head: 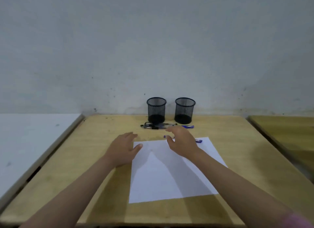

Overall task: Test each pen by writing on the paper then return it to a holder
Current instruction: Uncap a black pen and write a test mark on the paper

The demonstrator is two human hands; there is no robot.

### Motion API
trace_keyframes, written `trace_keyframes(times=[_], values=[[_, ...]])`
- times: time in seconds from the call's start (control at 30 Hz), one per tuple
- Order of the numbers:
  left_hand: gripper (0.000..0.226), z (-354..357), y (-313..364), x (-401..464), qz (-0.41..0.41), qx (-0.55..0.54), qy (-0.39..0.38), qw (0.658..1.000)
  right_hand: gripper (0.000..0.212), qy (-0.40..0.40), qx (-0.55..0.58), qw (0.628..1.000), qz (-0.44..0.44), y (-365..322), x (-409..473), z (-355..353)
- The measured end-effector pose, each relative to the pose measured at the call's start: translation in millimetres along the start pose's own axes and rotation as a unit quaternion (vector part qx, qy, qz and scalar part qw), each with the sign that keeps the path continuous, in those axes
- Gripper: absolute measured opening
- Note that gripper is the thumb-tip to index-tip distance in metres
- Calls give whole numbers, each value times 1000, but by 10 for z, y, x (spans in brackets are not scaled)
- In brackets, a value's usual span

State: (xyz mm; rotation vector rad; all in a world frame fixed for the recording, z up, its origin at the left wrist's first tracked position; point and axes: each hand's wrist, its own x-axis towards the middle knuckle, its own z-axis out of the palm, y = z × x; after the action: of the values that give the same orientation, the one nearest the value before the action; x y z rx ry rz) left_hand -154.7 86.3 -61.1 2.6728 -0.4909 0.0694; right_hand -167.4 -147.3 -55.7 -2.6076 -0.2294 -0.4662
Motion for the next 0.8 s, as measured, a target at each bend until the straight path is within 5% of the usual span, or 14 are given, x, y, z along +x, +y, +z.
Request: trace_keyframes(times=[0.1,0.8], values=[[86,34,-239,-46,-23,16,-14,999,32,-16,-1,1000,-11,-56,257,124],[81,183,-370,-65,-29,21,-3,999,16,-71,-46,996,19,14,842,424]])
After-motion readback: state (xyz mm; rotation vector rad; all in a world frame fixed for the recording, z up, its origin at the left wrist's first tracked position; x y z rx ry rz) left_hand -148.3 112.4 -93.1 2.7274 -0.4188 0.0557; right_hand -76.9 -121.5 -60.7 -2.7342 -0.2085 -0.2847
